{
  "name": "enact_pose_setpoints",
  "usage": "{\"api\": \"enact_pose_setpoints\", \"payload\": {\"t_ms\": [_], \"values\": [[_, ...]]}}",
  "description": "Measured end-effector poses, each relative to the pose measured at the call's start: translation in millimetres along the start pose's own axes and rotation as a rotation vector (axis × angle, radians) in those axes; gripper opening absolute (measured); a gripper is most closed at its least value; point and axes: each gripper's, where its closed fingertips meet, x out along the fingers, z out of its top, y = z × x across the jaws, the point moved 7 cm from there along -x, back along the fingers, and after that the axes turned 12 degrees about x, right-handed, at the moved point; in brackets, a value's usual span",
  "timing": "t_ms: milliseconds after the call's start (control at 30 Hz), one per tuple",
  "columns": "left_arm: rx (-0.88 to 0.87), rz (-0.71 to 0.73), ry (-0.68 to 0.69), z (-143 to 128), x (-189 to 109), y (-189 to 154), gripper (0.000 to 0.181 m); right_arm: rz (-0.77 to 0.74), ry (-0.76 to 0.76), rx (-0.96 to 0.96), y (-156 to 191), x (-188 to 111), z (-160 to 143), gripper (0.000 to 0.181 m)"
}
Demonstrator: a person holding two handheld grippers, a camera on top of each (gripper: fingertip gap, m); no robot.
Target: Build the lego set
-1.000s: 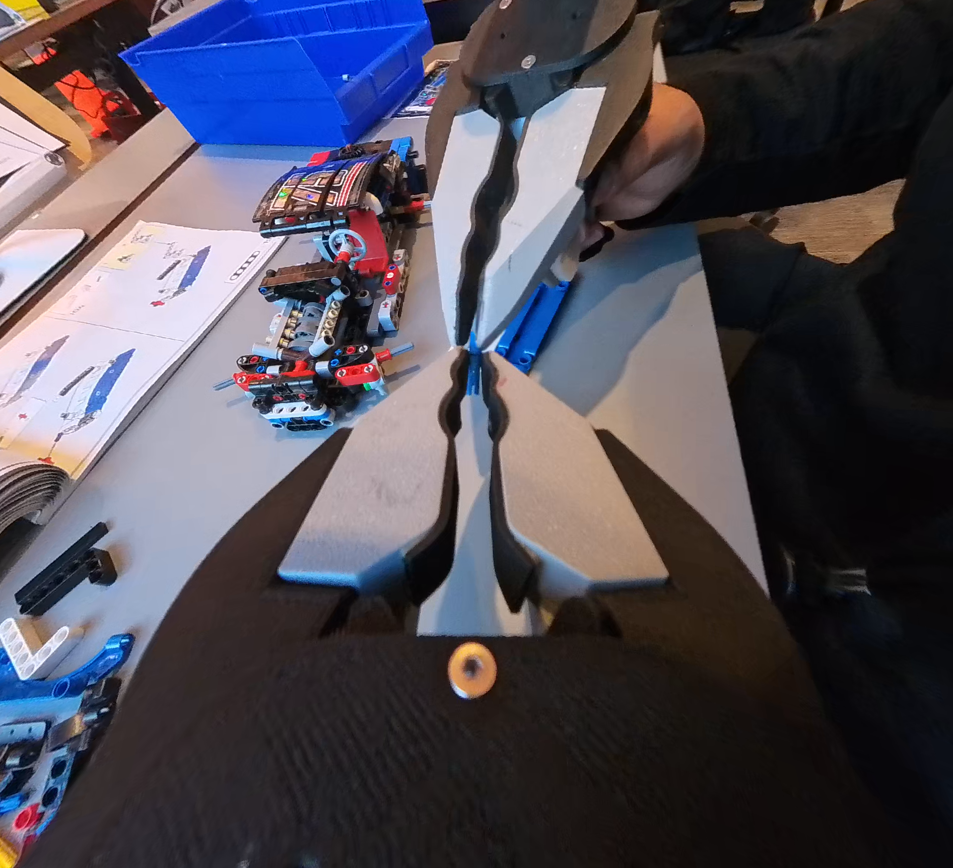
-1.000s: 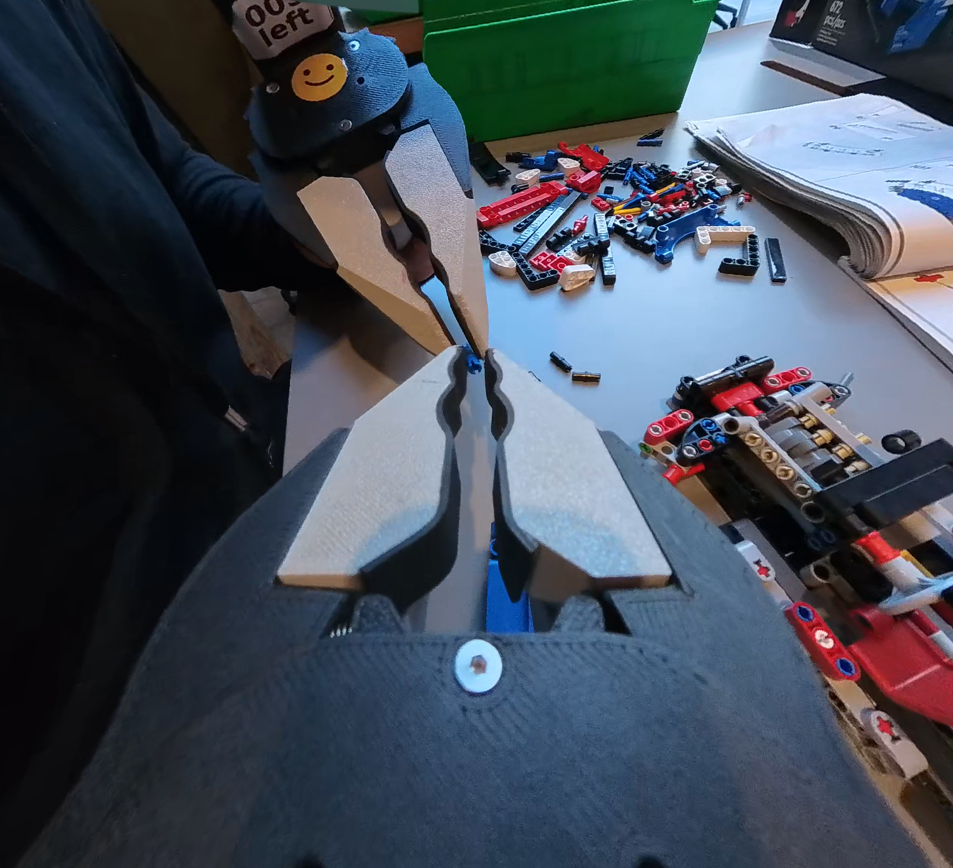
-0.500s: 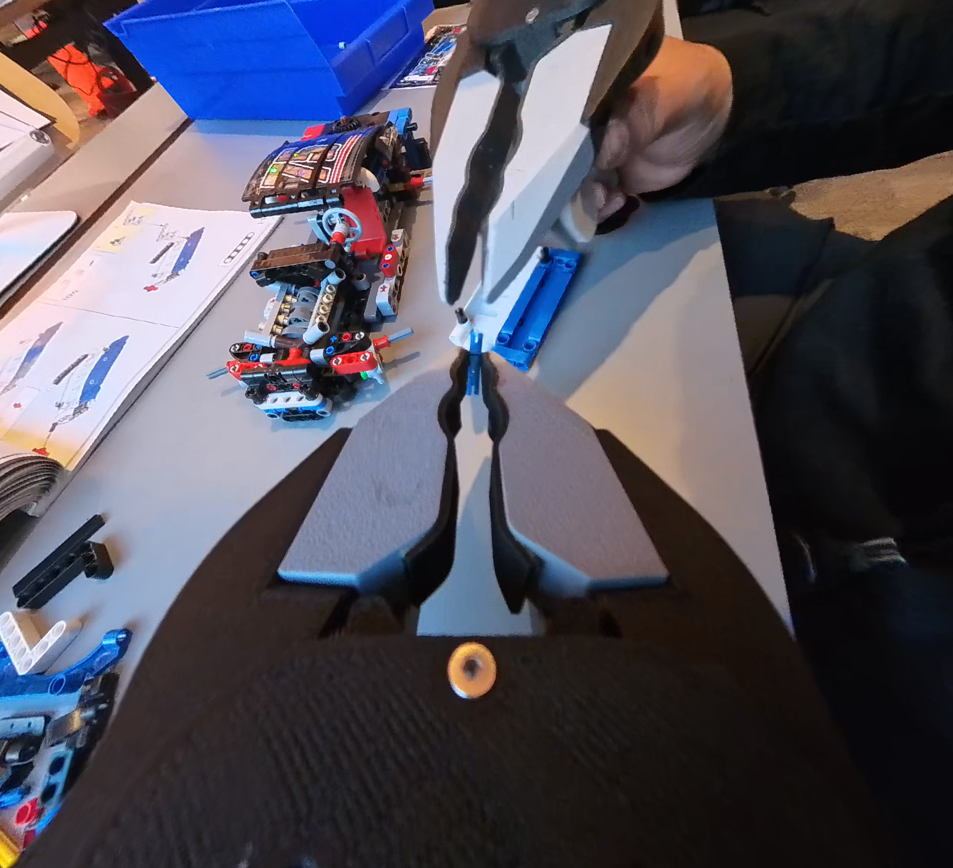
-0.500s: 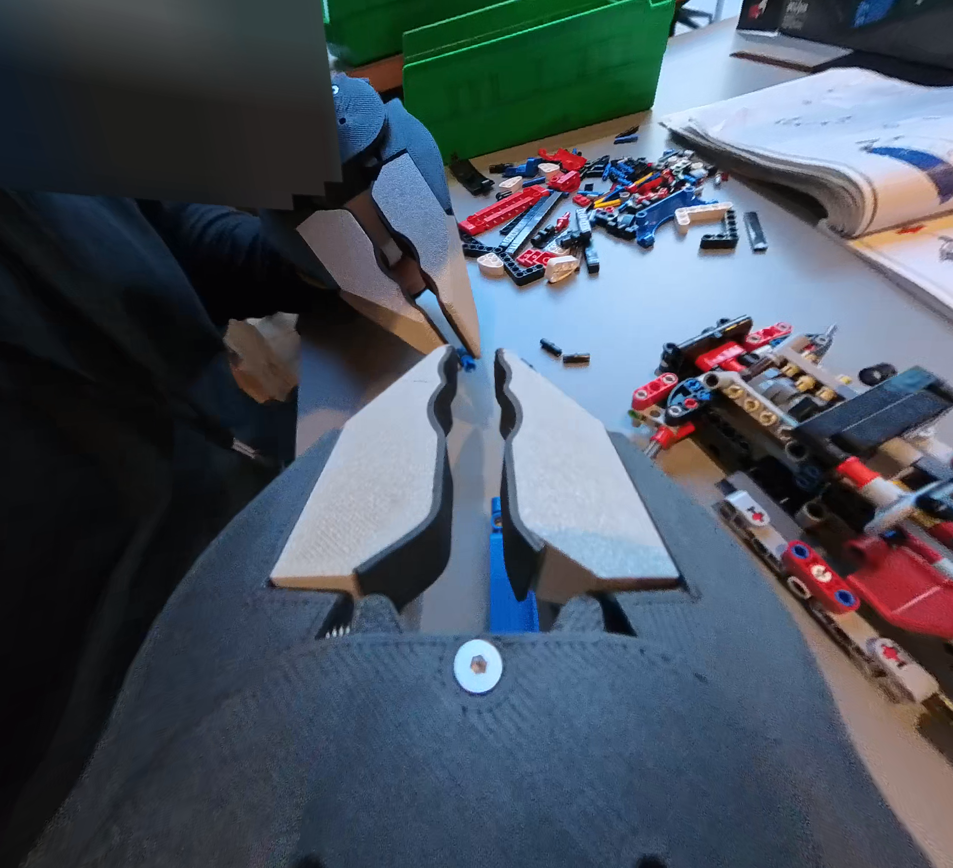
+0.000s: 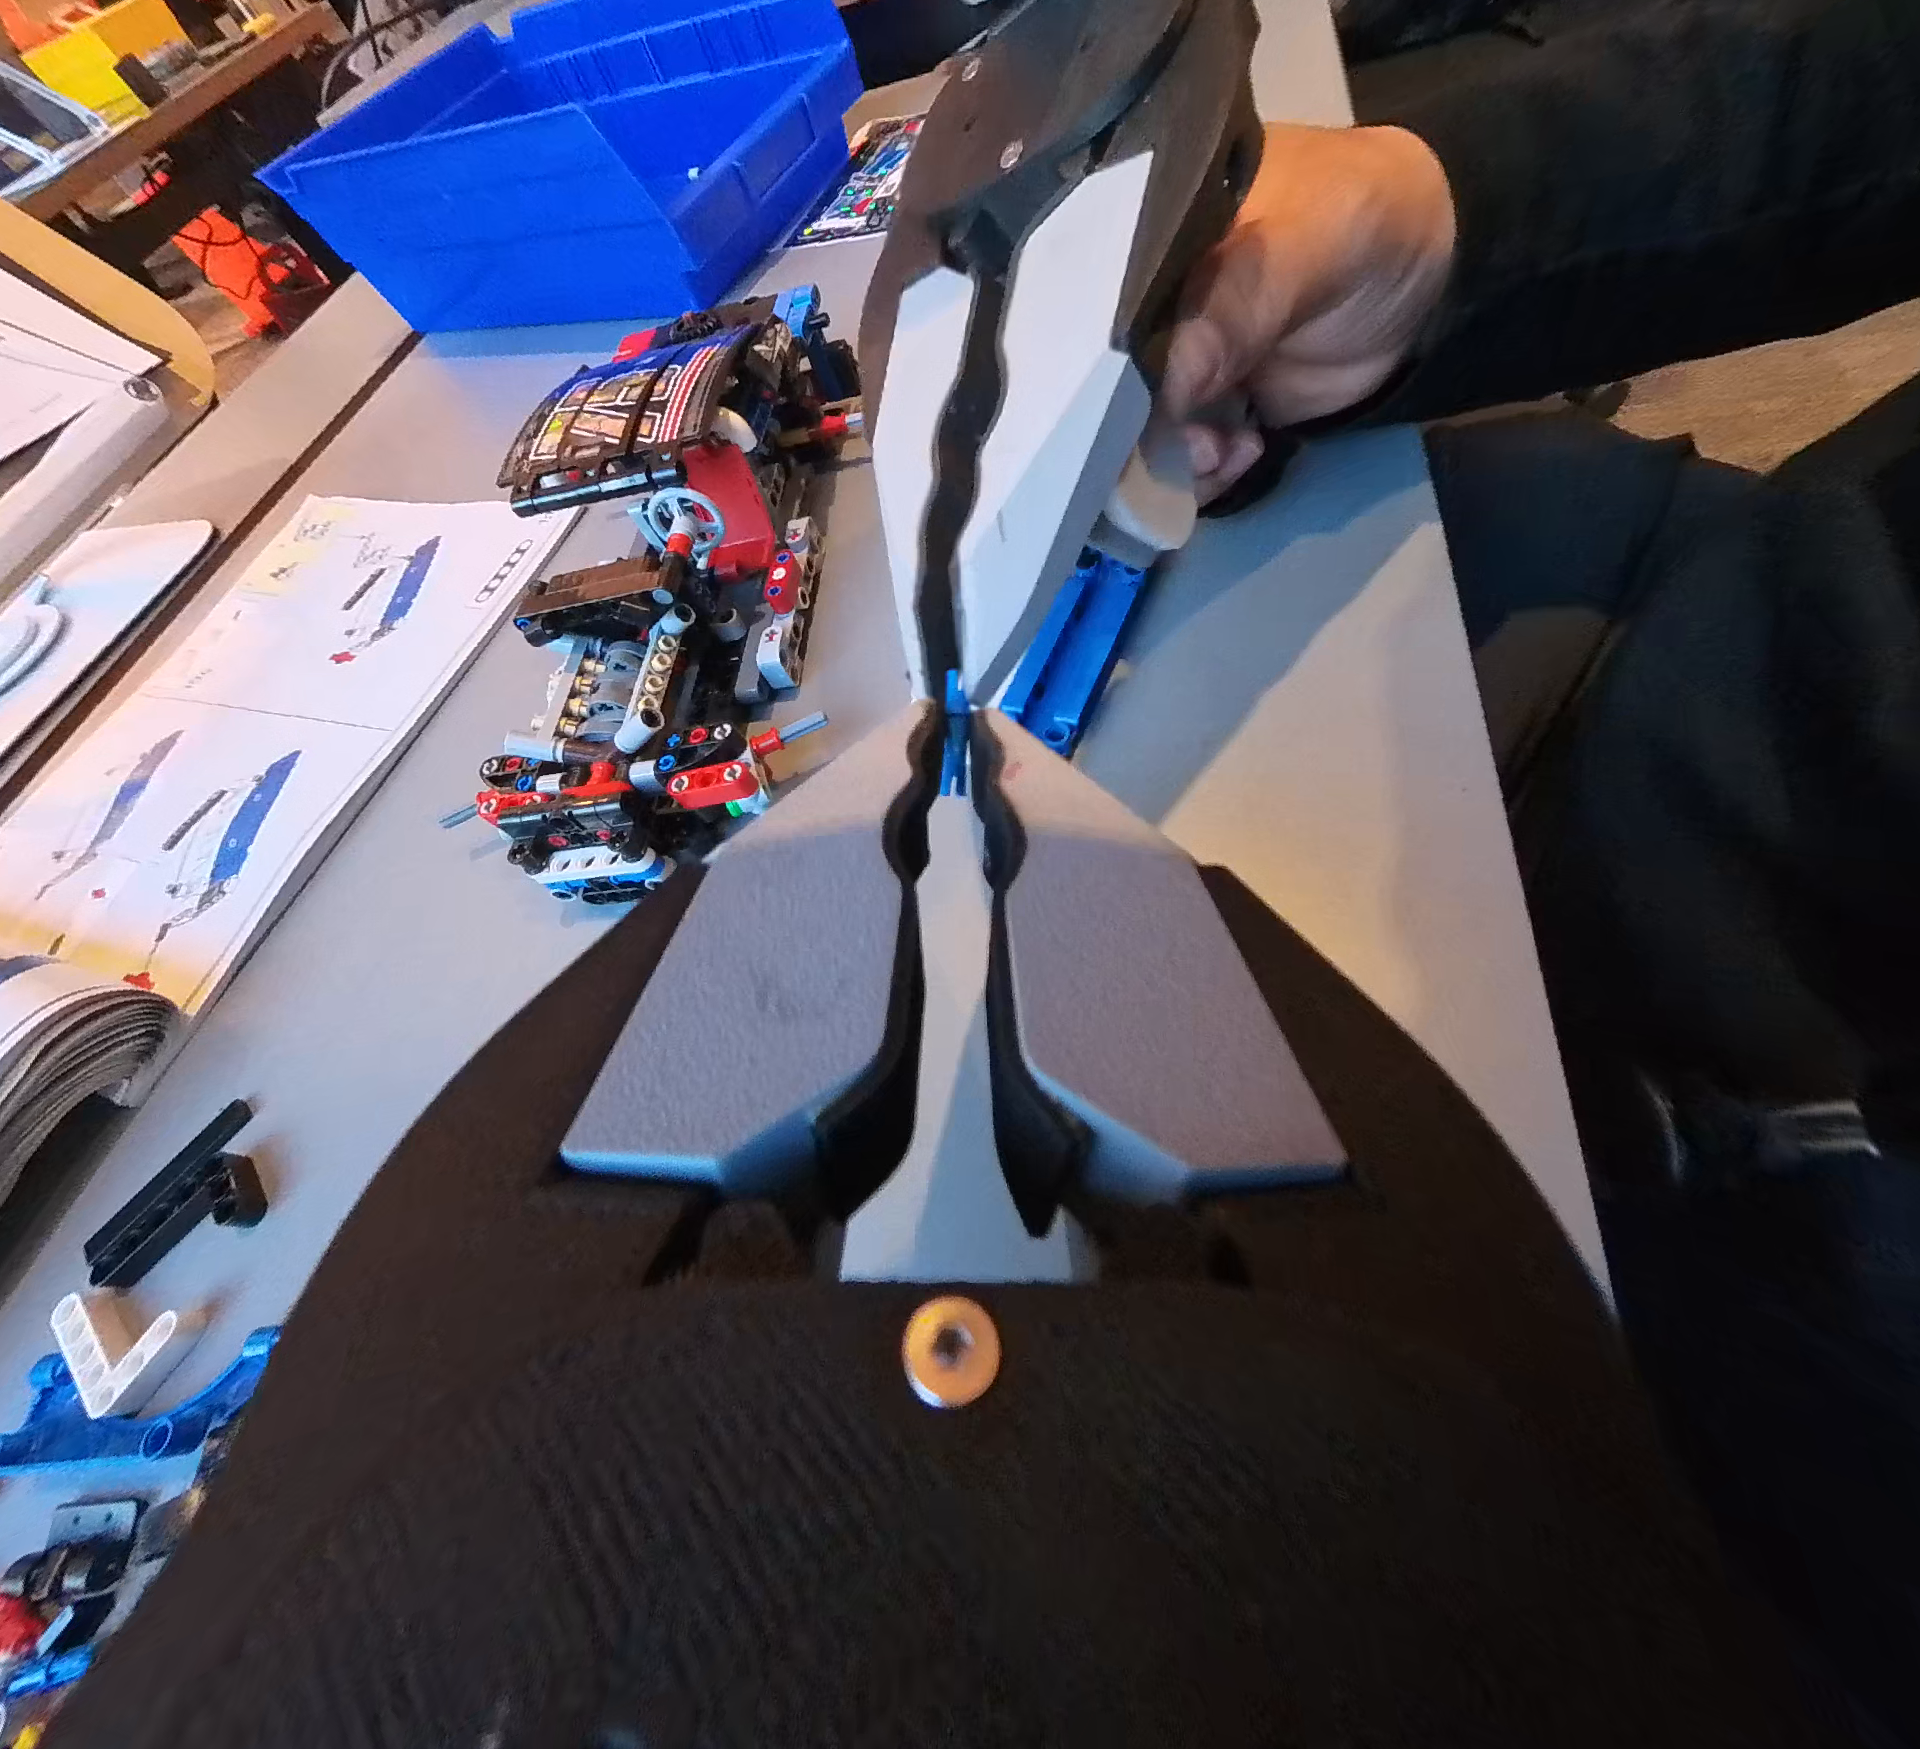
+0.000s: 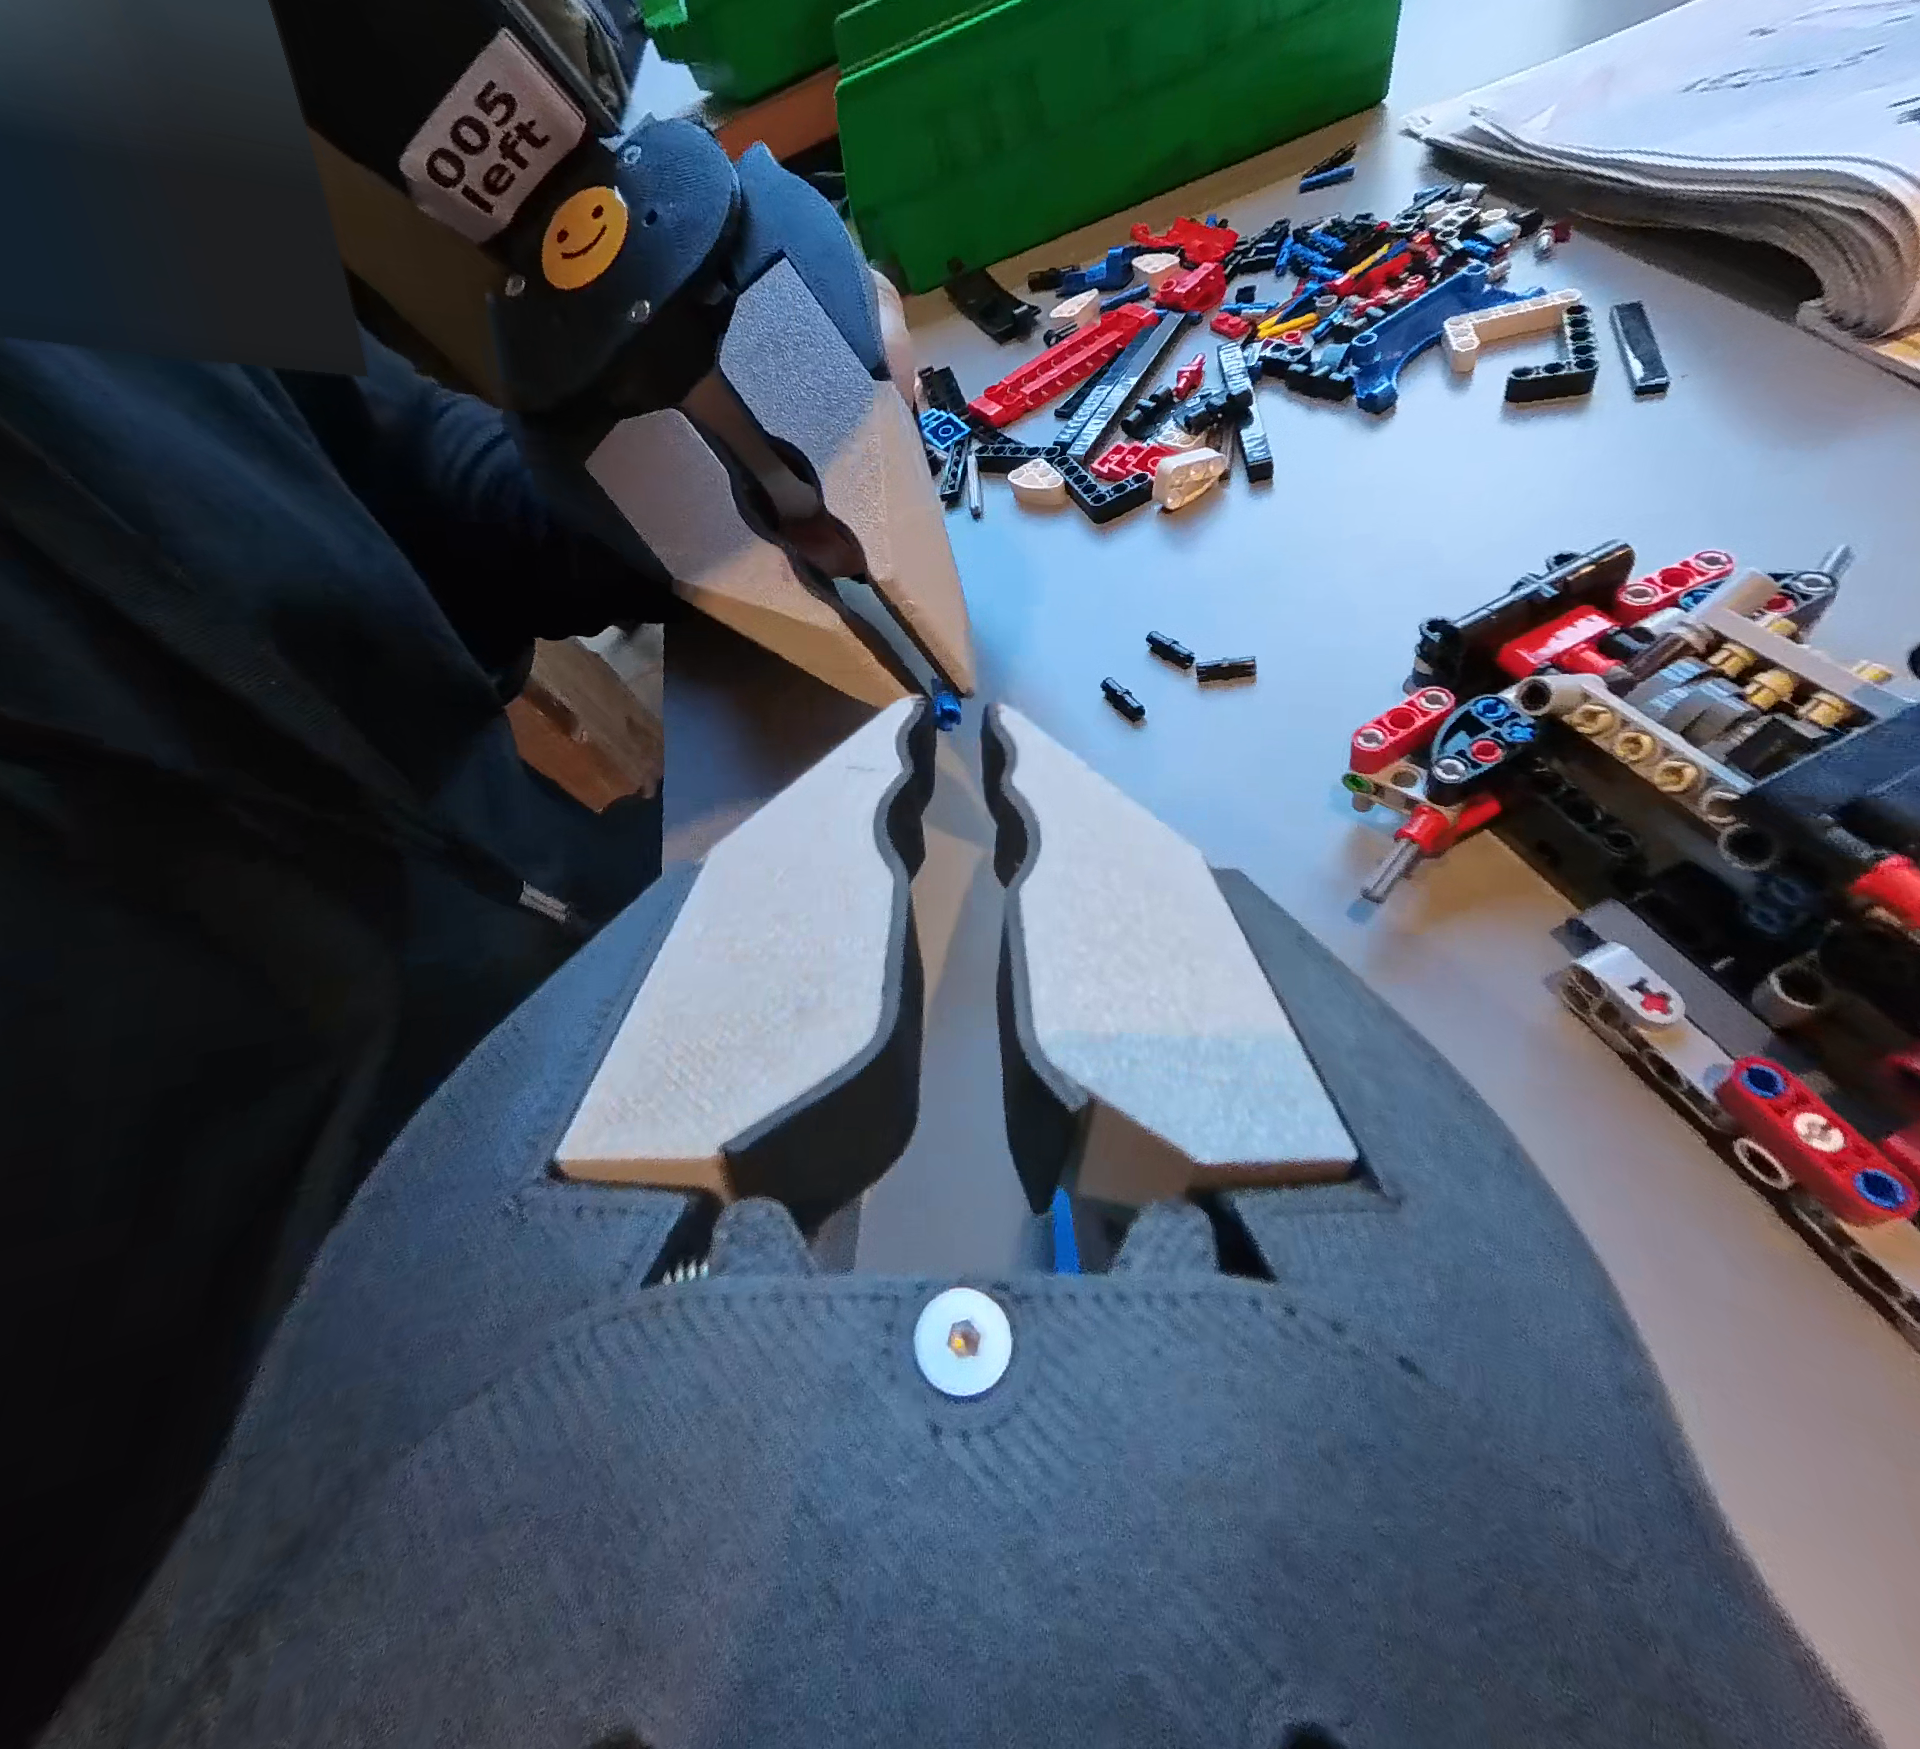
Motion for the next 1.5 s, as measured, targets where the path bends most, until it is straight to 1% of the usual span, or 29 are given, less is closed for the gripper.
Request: {"api": "enact_pose_setpoints", "payload": {"t_ms": [67,267,500,567,667,767,900,1033,1167,1233,1300,1400,1433,1500], "values": [[0.001,0.008,0.006,-0.8,-1.0,0.9,0.001,0.008,0.001,-0.002,0.3,2.0,1.1,0.002],[-0.025,0.033,-0.006,-1.2,-5.1,5.7,0.001,0.012,-0.004,-0.005,0.9,4.8,7.9,0.004],[-0.024,0.067,-0.01,-1.0,-6.0,7.9,0.001,-0.005,-0.02,0.008,-0.3,5.9,11.1,0.002],[-0.04,0.061,-0.002,-3.5,-3.7,8.2,0.001,-0.018,-0.023,0.022,-1.9,5.9,9.7,0.002],[-0.079,0.044,0.023,-8.3,-0.9,10.1,0.007,-0.036,-0.021,0.023,-4.0,5.6,5.6,0.002],[-0.107,0.019,0.032,-10.9,1.0,10.1,0.005,-0.024,-0.027,0.042,-5.2,3.9,6.2,0.002],[-0.076,0.022,0.052,-11.3,2.9,8.0,0.002,-0.028,-0.024,0.036,-4.1,4.6,9.4,0.002],[-0.056,0.018,0.066,-11.4,4.1,5.5,0.001,-0.052,0.015,0.032,-3.6,10.2,5.2,0.002],[-0.051,0.009,0.077,-12.1,4.4,4.4,0.001,-0.051,0.018,0.047,-3.9,10.9,3.9,0.002],[-0.093,-0.045,0.06,-11.5,4.5,2.4,0.0,-0.054,0.047,-0.026,-1.2,9.2,2.3,0.002],[-0.147,-0.098,0.053,-13.0,4.9,2.0,0.0,-0.101,0.096,-0.143,0.7,4.7,1.4,0.006],[-0.185,-0.137,0.022,-11.5,3.5,2.5,0.0,-0.136,0.162,-0.284,3.3,-0.5,2.0,0.012],[-0.187,-0.142,0.026,-11.9,3.9,2.3,0.0,-0.135,0.181,-0.325,5.2,-1.2,2.0,0.015],[-0.173,-0.149,0.047,-13.7,5.3,0.3,0.0,-0.147,0.204,-0.399,8.4,-2.0,3.4,0.014]]}}
